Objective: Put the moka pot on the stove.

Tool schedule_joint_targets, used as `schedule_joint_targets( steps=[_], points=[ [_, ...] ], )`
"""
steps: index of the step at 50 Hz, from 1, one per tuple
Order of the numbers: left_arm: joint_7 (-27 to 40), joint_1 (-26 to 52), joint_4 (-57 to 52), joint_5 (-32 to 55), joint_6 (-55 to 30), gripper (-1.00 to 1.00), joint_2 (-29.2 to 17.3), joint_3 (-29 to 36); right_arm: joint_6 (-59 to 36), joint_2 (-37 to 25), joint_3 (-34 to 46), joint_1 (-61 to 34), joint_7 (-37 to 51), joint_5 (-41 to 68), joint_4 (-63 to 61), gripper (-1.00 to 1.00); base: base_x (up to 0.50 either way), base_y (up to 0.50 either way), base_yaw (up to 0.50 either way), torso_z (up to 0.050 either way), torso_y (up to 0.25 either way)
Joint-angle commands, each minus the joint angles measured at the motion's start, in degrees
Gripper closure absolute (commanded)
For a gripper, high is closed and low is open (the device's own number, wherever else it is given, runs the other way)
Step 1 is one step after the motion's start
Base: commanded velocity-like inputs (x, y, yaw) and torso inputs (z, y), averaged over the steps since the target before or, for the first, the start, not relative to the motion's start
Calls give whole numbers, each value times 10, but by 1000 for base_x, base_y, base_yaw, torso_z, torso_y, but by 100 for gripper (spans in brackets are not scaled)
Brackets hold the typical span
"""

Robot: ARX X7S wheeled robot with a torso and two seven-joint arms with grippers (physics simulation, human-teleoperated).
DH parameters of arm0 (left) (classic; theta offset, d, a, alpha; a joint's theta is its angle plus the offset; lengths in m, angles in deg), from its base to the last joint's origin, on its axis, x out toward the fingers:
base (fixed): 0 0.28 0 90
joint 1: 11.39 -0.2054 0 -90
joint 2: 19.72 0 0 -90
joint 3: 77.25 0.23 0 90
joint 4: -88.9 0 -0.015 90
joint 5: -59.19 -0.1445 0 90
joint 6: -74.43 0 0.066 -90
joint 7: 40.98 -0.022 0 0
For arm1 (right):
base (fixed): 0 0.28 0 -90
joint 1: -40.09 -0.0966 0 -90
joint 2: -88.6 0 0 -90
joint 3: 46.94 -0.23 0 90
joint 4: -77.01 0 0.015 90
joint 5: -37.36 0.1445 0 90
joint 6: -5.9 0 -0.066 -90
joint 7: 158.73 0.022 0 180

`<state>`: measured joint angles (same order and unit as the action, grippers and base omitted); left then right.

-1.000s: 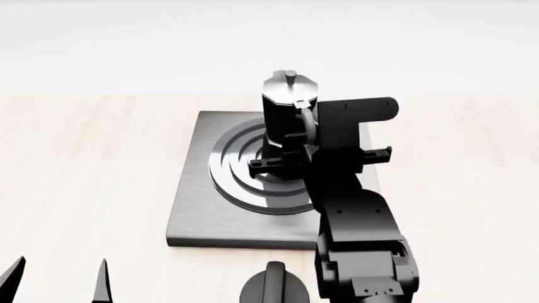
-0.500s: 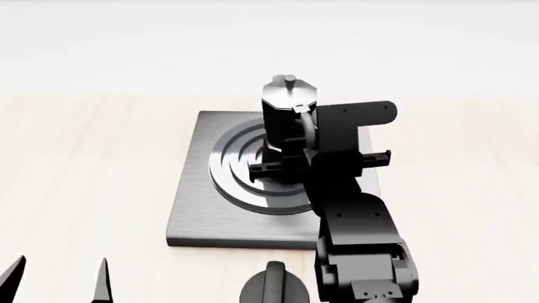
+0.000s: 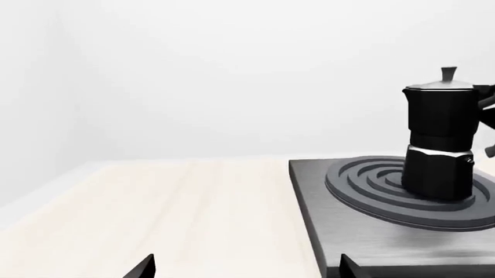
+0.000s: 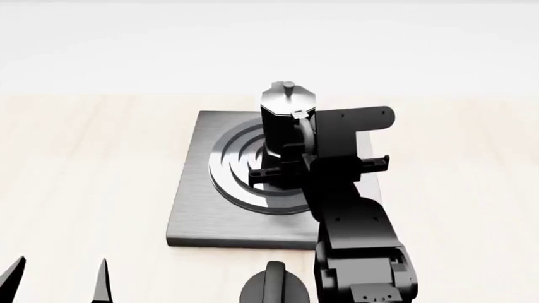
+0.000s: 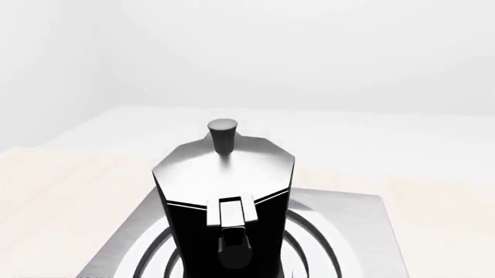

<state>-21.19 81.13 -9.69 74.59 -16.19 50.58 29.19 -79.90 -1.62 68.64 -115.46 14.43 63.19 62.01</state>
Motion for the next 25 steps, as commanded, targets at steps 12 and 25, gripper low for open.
schedule_joint_targets(
  steps=[12, 25],
  points=[
    [-7, 2, -6, 11, 12, -100, 1, -2, 3, 2, -13, -5, -4, -9, 0, 100, 0, 0, 0, 1, 1],
    [-4, -3, -17, 17, 9, -100, -6, -6, 2, 2, -5, 0, -2, 5, 0, 100, 0, 0, 0, 0, 1]
  ],
)
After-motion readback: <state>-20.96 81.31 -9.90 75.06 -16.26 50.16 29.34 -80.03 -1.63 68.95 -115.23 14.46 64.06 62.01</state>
